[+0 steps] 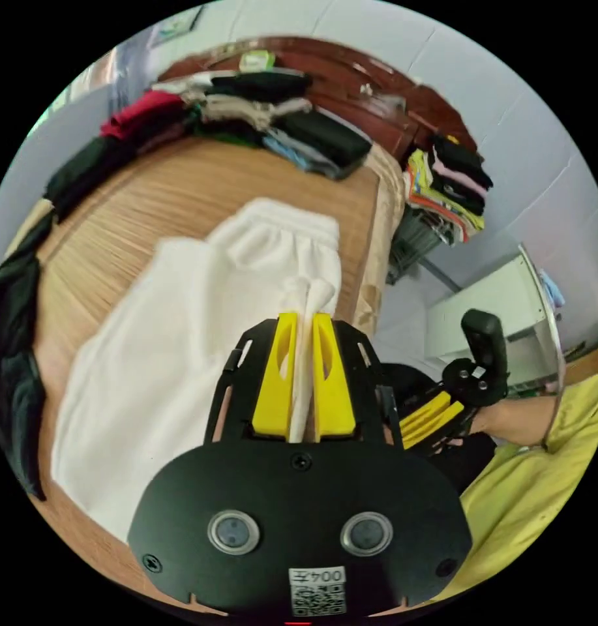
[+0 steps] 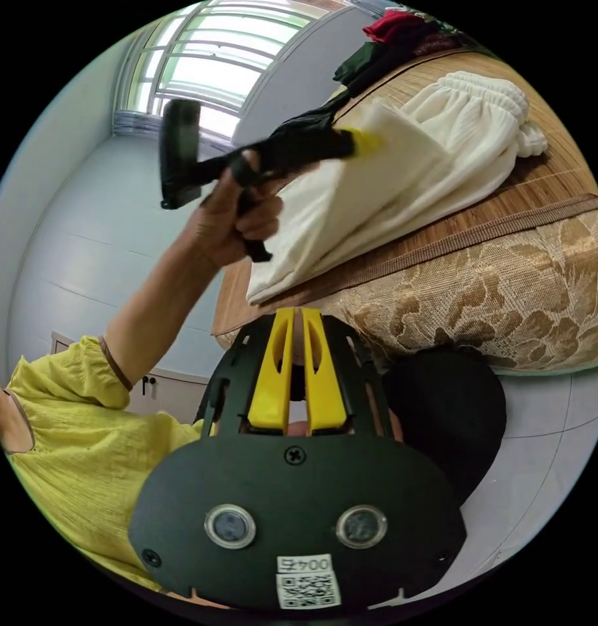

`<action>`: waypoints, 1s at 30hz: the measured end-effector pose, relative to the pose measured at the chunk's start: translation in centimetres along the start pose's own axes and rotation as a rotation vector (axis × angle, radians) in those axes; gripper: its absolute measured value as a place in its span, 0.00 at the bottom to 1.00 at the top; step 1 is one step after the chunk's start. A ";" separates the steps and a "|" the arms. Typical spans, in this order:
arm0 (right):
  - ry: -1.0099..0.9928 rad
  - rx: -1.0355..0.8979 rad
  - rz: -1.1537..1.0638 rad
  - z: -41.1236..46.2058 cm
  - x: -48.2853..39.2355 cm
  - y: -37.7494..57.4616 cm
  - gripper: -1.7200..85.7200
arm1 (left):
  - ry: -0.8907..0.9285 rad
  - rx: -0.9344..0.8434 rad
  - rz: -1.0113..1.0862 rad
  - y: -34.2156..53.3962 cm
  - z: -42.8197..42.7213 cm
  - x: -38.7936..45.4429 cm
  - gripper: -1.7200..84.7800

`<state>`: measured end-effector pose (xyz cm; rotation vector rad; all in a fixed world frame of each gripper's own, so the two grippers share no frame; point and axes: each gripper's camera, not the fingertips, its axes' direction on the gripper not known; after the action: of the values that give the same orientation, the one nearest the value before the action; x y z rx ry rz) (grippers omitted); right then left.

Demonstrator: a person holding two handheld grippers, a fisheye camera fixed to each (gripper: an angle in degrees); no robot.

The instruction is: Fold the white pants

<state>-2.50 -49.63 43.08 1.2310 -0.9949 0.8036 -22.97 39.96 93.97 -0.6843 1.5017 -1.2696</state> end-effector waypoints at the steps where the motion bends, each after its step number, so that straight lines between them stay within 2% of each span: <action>1: -0.006 0.002 0.002 0.2 0.0 0.0 0.07 | 0.093 -0.036 0.002 -0.6 1.5 0.3 0.09; 4: -0.027 0.051 0.017 0.2 0.1 0.1 0.11 | 0.209 0.107 -0.006 -0.8 -1.1 0.9 0.12; 6: -0.028 0.123 0.033 -0.1 0.2 0.1 0.15 | 0.197 0.210 0.000 -0.1 -4.5 0.5 0.13; 8: 0.043 0.283 0.042 -1.0 0.0 -0.1 0.22 | 0.074 0.259 -0.048 2.0 -8.6 -2.0 0.15; 10: 0.156 0.361 0.055 -1.6 0.1 -1.1 0.25 | -0.051 0.246 -0.120 4.5 -11.0 -5.3 0.16; 13: 0.260 0.413 0.160 -2.1 1.4 -3.4 0.26 | -0.247 0.210 -0.293 10.2 -14.5 -11.9 0.17; 15: 0.304 0.416 0.200 -1.5 2.0 -4.7 0.27 | -0.310 0.184 -0.401 13.6 -16.1 -15.6 0.19; 17: 0.361 0.411 0.225 -0.1 2.1 -6.1 0.28 | -0.292 0.176 -0.513 17.0 -17.4 -19.6 0.22; 20: 0.411 0.437 0.233 2.1 1.5 -7.5 0.29 | -0.239 0.197 -0.558 18.4 -17.6 -22.7 0.27; 25: 0.518 0.450 0.233 5.6 0.2 -9.6 0.29 | -0.207 0.125 -0.445 16.1 -15.4 -25.1 0.30; 30: 0.658 0.392 0.232 8.7 -0.8 -11.8 0.26 | -0.044 0.222 -0.445 14.9 -14.4 -27.8 0.28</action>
<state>6.48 -60.26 38.26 1.0629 -0.4488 1.5197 -24.51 74.12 88.18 -0.9231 1.1836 -1.7140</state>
